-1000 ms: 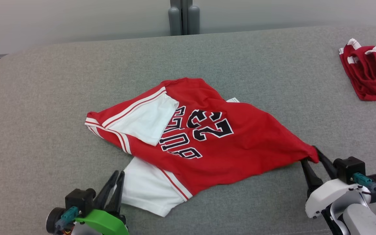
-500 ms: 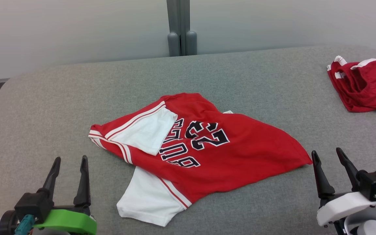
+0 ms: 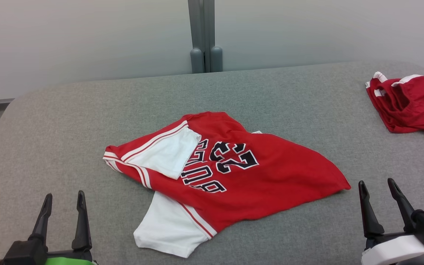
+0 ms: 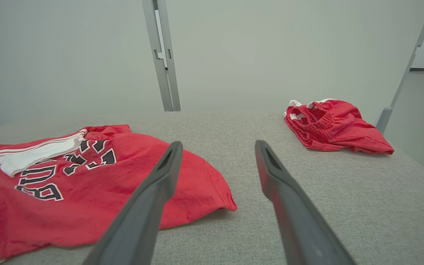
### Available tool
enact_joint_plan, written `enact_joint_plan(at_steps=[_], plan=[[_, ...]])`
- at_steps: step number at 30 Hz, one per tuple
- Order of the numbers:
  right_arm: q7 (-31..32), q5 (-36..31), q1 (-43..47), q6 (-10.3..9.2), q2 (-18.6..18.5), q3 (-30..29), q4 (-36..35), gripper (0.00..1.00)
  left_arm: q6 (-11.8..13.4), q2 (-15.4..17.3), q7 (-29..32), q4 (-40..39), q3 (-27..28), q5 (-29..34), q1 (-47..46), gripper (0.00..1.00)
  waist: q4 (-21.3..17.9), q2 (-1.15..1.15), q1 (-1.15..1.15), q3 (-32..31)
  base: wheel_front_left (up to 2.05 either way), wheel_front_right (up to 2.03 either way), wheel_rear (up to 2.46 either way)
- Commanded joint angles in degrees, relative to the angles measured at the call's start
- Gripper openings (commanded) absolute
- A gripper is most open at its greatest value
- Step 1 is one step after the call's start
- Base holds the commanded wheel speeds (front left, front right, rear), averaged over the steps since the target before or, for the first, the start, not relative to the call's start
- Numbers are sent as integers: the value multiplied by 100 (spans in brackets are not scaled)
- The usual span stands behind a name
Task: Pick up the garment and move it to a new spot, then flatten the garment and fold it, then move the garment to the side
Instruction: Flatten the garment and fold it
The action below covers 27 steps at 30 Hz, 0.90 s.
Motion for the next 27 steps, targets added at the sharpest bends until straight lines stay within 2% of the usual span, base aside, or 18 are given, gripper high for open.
enact_joint_plan(at_steps=[1,14,21,27], plan=[[-2,-62,56,-6,11,-15,-37,100,-35,-15,2,-21,21,44,97,100,27,0,0,-10,0,0,0],[-2,-67,48,-6,4,70,49,100,-137,-83,3,88,-24,170,109,100,59,0,0,-19,0,0,0],[-2,-41,-184,-6,-229,199,444,100,-183,88,2,663,-615,161,-44,100,37,0,0,165,0,0,0],[-2,-9,-640,-7,-481,431,1158,100,-190,265,3,1463,-1296,-126,-428,100,-19,0,0,460,0,0,0]])
